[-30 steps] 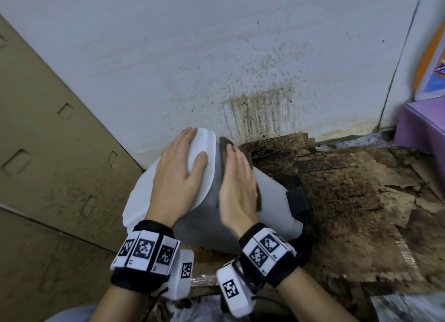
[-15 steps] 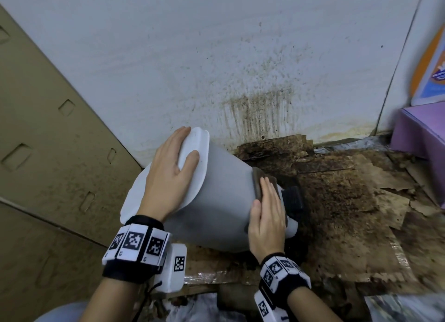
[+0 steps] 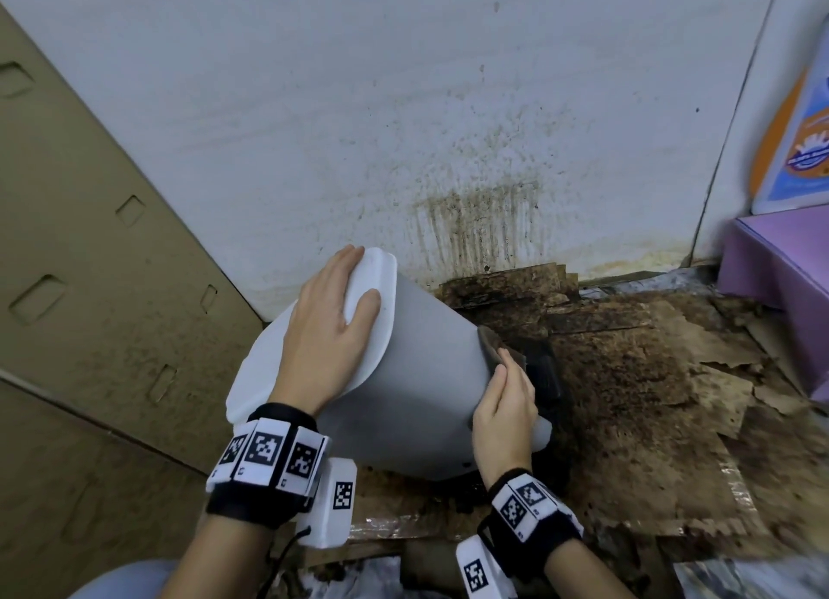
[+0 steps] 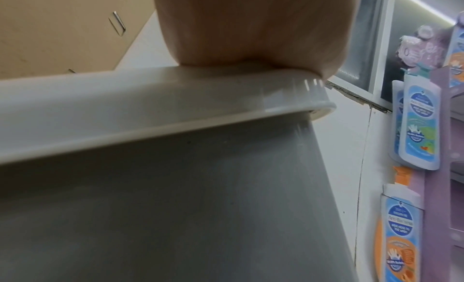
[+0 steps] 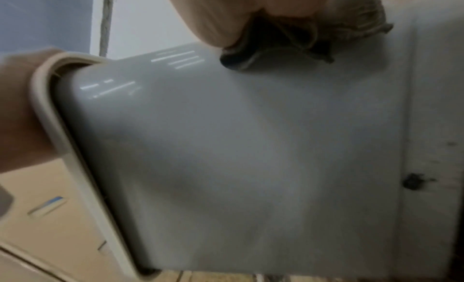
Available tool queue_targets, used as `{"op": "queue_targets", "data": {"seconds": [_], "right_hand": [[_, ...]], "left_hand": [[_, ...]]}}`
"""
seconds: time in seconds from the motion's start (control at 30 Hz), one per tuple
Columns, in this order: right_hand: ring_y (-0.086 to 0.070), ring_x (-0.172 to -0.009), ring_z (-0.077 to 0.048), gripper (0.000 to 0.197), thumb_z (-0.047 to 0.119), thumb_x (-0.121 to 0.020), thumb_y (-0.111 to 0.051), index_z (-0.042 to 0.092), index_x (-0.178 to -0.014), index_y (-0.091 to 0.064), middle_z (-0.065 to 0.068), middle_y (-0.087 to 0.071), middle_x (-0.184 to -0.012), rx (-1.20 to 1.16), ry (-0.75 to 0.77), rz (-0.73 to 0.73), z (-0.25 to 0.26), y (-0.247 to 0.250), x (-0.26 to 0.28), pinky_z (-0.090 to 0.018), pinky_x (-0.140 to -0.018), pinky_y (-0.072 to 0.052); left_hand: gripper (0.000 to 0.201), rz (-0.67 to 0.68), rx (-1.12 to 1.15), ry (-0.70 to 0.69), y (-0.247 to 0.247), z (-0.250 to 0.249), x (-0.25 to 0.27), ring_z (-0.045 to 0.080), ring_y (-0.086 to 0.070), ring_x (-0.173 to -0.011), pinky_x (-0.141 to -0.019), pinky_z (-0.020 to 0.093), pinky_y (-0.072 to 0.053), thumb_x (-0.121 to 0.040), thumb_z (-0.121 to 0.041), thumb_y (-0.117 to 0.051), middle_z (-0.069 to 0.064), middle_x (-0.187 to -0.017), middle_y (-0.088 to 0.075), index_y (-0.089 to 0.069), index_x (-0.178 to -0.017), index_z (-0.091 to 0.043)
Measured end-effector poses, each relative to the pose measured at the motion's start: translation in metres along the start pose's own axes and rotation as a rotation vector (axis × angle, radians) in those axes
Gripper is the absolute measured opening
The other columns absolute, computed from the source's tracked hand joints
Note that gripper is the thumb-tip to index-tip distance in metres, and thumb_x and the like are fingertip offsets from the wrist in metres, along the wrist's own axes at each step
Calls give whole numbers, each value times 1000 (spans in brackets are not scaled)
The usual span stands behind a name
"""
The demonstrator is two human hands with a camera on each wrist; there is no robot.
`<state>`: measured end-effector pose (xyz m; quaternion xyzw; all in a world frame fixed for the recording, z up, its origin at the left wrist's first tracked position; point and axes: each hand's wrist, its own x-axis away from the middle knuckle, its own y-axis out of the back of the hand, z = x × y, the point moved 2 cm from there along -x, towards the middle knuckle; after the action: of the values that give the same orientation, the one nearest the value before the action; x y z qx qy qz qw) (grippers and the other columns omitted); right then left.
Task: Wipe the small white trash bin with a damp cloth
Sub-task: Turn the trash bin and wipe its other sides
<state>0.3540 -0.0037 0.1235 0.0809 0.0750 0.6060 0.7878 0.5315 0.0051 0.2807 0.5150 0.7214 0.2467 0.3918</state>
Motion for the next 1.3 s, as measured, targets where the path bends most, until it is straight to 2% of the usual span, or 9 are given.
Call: {"op": "queue_targets", "data": {"seconds": [0.23, 0.33, 0.43, 0.53, 0.6, 0.87, 0.93, 1.1, 1.3], "right_hand": [[-63, -97, -8, 37, 26, -109, -30, 14, -124, -62, 5, -68, -105, -283, 42, 22, 73, 5, -15, -12, -77, -43], [-48, -64, -4, 37, 28, -109, -32, 19, -81, -53, 15, -51, -70, -456, 93, 74, 107, 10, -19, -24, -67, -40], [-33, -58, -4, 37, 28, -109, -35, 23, -73, -41, 15, -39, -60, -468, 178, 145, 133, 14, -21, -25, -61, -33], [-58, -100, 2, 30, 36, -108, -36, 29, -116, -63, 21, -65, -109, -363, 205, 242, 136, 14, -22, -19, -91, -44], [-47, -128, 4, 39, 37, -107, -36, 27, -140, -55, 13, -53, -141, -291, 180, 255, 132, 20, -27, -17, -108, -36], [-40, -138, -12, 59, 58, -96, -48, 33, -149, -42, 2, -42, -148, -91, 191, 285, 117, 46, -43, -39, -113, -38], [-41, -136, -18, 66, 64, -91, -53, 36, -150, -40, 0, -42, -146, -32, 179, 306, 115, 53, -49, -42, -110, -41], [-52, -121, -16, 69, 66, -84, -61, 44, -146, -39, 3, -47, -141, 15, 139, 309, 104, 81, -62, -40, -101, -46], [-48, -134, -15, 67, 59, -87, -65, 50, -147, -38, 16, -48, -148, 59, 121, 318, 95, 107, -71, -47, -108, -45]], "left_hand": [[61, 12, -54, -55, -9, -15, 3, 10, -29, -147, -119, 31, -23, -97, -46, -39, -11, -162, -35, -36, -155, -27], [60, 19, -47, -70, -15, -26, 6, 10, -30, -147, -121, 33, -24, -99, -44, -37, -11, -162, -35, -35, -156, -26], [58, 52, 74, -56, -23, -36, 10, 4, -27, -148, -123, 29, -20, -103, -41, -30, -11, -162, -33, -32, -158, -23], [53, 33, 182, -48, -32, -45, 12, 2, -32, -145, -122, 26, -23, -104, -36, -29, -11, -158, -40, -38, -154, -21], [42, -45, 276, -22, -35, -49, 11, 2, -42, -136, -116, 25, -32, -106, -26, -34, -11, -146, -50, -48, -145, -20], [35, -215, 656, 147, -27, -50, 11, 2, -60, -115, -95, 13, -46, -99, -2, -45, -11, -122, -68, -65, -121, -20], [31, -195, 524, 175, -22, -37, 13, 0, -57, -115, -94, 11, -45, -102, -8, -45, -11, -125, -65, -63, -123, -23], [36, -160, -34, 337, -8, 7, 24, 29, -34, -135, -111, 42, -32, -101, -31, -50, 9, -141, -44, -51, -134, -18], [120, 208, 77, 651, -12, 25, 41, 43, -15, -148, -114, 58, -27, -64, -93, -53, 10, -161, -5, -6, -157, -34]]}}
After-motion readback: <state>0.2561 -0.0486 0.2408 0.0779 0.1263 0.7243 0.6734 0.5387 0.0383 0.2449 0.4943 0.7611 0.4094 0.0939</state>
